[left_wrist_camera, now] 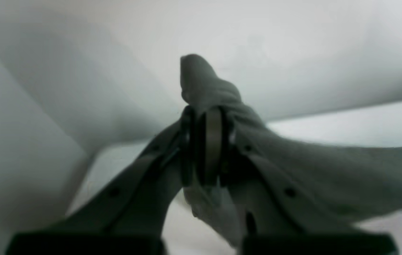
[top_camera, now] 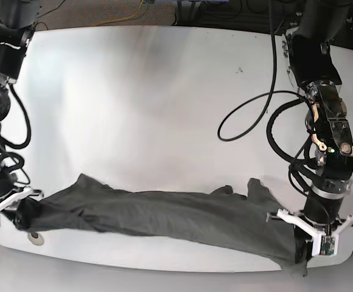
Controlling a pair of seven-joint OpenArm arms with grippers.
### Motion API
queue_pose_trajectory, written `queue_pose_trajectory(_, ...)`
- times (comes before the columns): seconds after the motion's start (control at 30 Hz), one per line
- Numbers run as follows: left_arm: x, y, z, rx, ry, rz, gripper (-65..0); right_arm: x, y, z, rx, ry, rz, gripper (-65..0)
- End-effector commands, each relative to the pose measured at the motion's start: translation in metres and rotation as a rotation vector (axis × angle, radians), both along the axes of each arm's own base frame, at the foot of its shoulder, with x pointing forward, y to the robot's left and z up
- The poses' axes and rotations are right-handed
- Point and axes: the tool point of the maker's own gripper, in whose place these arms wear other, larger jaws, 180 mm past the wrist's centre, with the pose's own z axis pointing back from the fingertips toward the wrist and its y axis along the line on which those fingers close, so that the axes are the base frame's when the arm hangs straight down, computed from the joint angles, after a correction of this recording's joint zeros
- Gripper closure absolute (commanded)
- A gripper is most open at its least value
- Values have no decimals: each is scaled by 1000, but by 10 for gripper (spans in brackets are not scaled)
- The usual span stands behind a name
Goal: Layout the t-shirt on the table in an organized manner, then fold the t-shirt properly
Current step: 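Lift the t-shirt with both grippers and pull the grippers apart, then drag the stretched t-shirt across the table and lay it flat, releasing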
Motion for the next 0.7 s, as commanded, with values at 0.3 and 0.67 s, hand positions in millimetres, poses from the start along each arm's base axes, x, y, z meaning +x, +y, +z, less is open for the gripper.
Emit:
queue_pose_trajectory(0.3, -46, 25, -98, -121, 205, 39, -30, -62, 19, -65, 54, 136, -8, 0)
queue_pose_trajectory(0.67, -112, 42, -190, -147, 457, 100, -30, -127, 50, -146, 158, 342, -9, 0)
